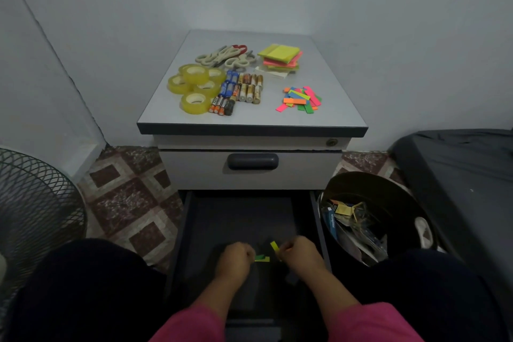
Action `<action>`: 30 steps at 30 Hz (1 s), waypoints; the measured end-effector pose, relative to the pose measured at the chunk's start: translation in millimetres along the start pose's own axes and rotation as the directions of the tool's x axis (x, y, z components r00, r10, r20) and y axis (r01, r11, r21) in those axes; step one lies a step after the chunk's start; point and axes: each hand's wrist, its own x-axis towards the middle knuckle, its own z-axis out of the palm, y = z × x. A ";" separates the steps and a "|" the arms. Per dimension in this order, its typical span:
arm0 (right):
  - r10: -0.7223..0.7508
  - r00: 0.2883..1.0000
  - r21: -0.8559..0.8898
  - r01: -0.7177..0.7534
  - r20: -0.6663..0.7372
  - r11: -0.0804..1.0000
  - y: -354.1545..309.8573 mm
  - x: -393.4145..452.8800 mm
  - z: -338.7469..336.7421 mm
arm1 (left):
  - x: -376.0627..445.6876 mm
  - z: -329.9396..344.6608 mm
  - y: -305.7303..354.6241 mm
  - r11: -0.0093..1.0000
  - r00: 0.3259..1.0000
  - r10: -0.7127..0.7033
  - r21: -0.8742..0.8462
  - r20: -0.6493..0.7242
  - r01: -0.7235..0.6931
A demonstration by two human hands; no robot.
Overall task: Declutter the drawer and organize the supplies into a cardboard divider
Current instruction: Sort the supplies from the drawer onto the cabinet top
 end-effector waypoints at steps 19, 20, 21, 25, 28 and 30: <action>0.034 0.998 -0.030 -0.032 0.049 0.999 11.0 13.7 18.7 | 7.0 18.1 0.4 0.999 1.000 0.019 0.045 -0.010 -0.019; 0.026 0.999 0.004 -0.026 0.039 1.000 8.8 13.4 16.5 | 7.8 15.7 2.5 0.999 1.000 0.013 -0.047 -0.026 -0.014; 0.009 1.000 0.045 -0.010 0.016 0.999 5.0 12.3 13.1 | 8.3 12.2 6.9 0.990 0.998 0.017 -0.136 -0.054 -0.024; -0.087 0.984 0.256 0.125 -0.153 0.959 -21.6 3.8 -7.4 | 8.1 -14.0 37.2 0.932 0.973 0.081 -0.329 -0.216 -0.151; -0.190 0.933 0.343 0.293 -0.305 0.892 -44.8 -7.9 -28.9 | -0.9 -40.8 63.7 0.869 0.917 0.146 -0.395 -0.371 -0.298; -0.245 0.881 0.377 0.405 -0.406 0.833 -60.3 -18.3 -46.5 | -12.3 -59.7 84.0 0.836 0.857 0.192 -0.378 -0.478 -0.398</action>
